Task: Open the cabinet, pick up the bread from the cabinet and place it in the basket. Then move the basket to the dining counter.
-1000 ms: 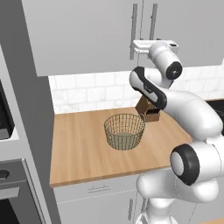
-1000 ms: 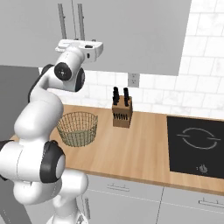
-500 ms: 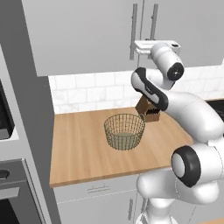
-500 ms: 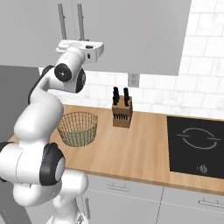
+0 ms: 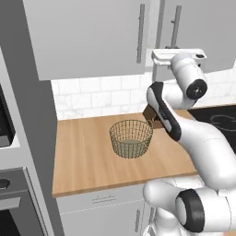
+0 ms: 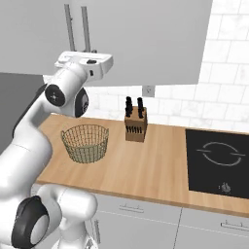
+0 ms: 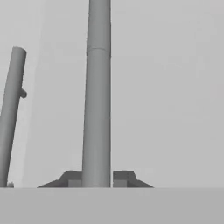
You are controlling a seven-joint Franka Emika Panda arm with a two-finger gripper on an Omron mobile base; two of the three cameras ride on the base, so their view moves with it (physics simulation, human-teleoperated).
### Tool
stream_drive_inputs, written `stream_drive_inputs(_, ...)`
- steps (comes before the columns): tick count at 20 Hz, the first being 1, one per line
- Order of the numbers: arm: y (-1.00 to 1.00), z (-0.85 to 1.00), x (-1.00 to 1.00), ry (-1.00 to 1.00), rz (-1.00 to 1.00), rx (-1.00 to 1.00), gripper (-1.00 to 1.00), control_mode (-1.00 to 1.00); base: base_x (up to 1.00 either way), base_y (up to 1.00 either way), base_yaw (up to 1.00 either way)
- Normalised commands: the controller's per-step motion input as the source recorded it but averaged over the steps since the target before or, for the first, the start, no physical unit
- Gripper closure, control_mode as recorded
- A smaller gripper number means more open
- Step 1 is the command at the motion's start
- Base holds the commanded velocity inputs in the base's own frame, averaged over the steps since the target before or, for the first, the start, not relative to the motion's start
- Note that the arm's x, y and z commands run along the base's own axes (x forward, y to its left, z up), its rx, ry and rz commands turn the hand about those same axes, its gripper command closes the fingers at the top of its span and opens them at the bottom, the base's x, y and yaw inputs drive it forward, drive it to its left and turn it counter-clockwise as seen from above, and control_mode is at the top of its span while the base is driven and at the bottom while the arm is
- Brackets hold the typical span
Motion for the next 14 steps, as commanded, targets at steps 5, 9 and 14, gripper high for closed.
stream_drive_inputs(5,-0.68,0.00,-0.91,0.08,-0.21,0.00,1.00,-1.00,0.00,0.00,0.00)
stream_drive_inputs(9,-0.90,0.00,-0.71,0.10,-0.19,0.00,1.00,-1.00,0.00,0.00,0.00)
stream_drive_inputs(14,-1.00,0.00,-0.55,0.03,-0.08,0.01,1.00,-1.00,0.00,0.00,0.00)
